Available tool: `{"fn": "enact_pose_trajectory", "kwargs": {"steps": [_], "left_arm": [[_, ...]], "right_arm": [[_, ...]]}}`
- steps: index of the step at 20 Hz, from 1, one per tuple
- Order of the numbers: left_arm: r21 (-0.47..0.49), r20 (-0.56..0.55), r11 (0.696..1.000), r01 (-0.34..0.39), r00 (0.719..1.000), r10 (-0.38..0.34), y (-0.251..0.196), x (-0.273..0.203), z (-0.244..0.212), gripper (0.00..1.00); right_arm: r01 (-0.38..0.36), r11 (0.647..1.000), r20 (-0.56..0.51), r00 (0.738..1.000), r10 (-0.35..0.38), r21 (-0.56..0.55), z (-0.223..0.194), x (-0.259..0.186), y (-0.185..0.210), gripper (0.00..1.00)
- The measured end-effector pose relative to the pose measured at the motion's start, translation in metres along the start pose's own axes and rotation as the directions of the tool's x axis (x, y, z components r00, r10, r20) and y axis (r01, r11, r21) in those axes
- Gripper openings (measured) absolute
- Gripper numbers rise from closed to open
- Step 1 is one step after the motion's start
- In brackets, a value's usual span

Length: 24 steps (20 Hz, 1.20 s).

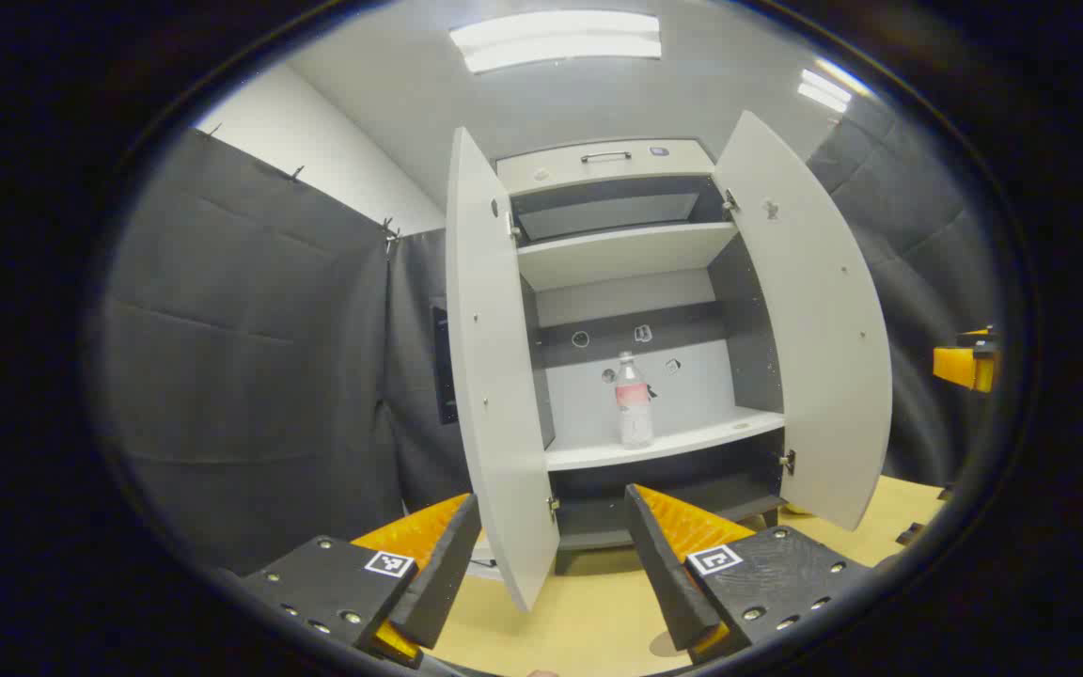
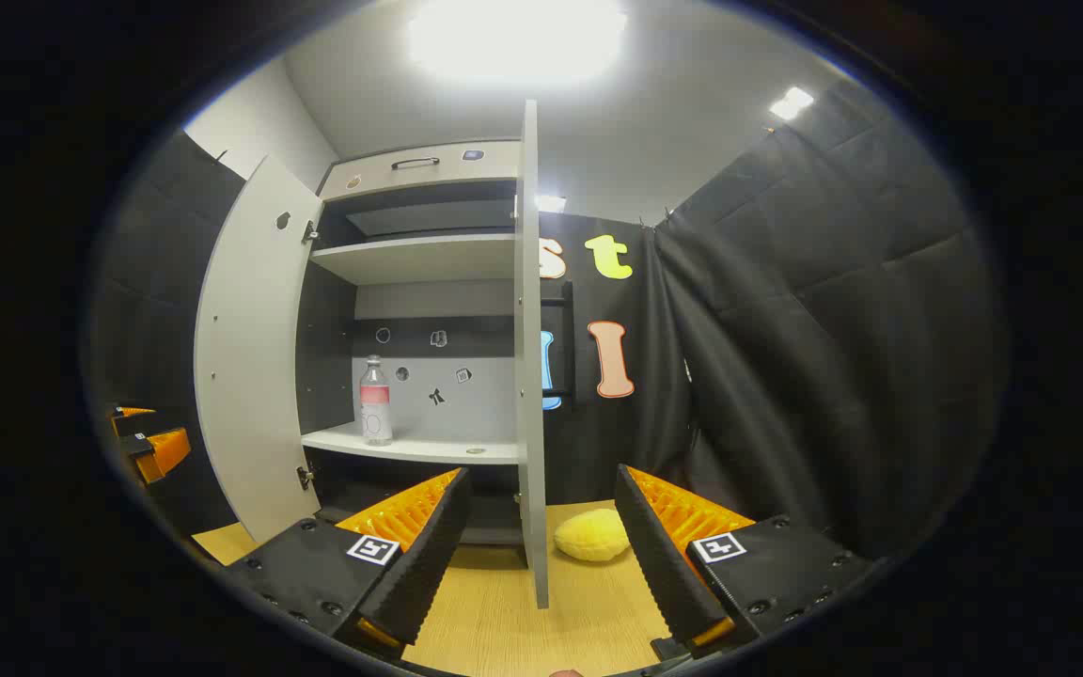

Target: Grasp the bottle in the cabinet with the left hand and place it on the coaster, then close the right door with the right hand and the left door with the left hand.

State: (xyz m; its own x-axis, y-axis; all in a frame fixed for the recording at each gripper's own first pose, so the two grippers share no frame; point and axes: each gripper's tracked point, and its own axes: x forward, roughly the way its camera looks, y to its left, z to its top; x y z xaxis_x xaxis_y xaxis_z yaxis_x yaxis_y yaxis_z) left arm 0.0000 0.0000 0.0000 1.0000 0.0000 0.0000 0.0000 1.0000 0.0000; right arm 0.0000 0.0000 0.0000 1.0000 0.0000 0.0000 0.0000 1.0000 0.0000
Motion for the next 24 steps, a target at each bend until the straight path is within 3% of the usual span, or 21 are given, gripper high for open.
{"fn": "enact_pose_trajectory", "kwargs": {"steps": [3,9,10,11,13,15,16,21,24], "left_arm": [[0.002,0.006,1.0,-0.006,1.0,0.006,0.002,-0.003,0.003,0.89],[-0.021,0.001,1.0,-0.015,1.0,0.015,0.003,-0.005,0.004,0.89],[-0.019,0.002,1.0,-0.016,1.0,0.016,0.003,-0.005,0.004,0.82],[-0.016,0.004,1.0,-0.017,1.0,0.017,0.003,-0.005,0.005,0.89],[-0.012,0.007,1.0,-0.02,1.0,0.02,0.003,-0.005,0.005,0.92],[-0.017,0.002,1.0,-0.02,1.0,0.02,0.0,-0.006,0.004,0.82],[-0.02,-0.001,1.0,-0.019,1.0,0.019,-0.001,-0.004,0.003,0.89],[-0.039,0.001,0.999,-0.03,1.0,0.03,-0.009,-0.001,0.01,0.93],[-0.066,-0.014,0.998,-0.023,1.0,0.022,-0.031,0.012,0.011,0.89]], "right_arm": [[0.002,1.0,0.01,1.0,-0.002,-0.001,0.003,-0.001,-0.003,0.97],[0.002,1.0,0.02,1.0,-0.002,-0.013,0.007,-0.004,-0.008,0.97],[0.001,1.0,0.018,1.0,-0.001,-0.01,0.006,-0.003,-0.007,0.97],[0.001,1.0,0.017,1.0,-0.001,-0.006,0.005,-0.003,-0.007,0.97],[-0.002,1.0,0.012,1.0,0.002,-0.005,0.004,-0.003,-0.007,0.97],[-0.005,1.0,0.01,1.0,0.005,-0.007,0.003,-0.002,-0.008,0.97],[-0.006,1.0,0.009,1.0,0.006,-0.006,0.002,-0.001,-0.009,0.97],[-0.019,1.0,0.001,1.0,0.019,0.004,-0.006,0.0,-0.019,0.97],[-0.033,0.999,-0.024,0.999,0.034,0.019,-0.02,0.001,-0.028,0.97]]}}
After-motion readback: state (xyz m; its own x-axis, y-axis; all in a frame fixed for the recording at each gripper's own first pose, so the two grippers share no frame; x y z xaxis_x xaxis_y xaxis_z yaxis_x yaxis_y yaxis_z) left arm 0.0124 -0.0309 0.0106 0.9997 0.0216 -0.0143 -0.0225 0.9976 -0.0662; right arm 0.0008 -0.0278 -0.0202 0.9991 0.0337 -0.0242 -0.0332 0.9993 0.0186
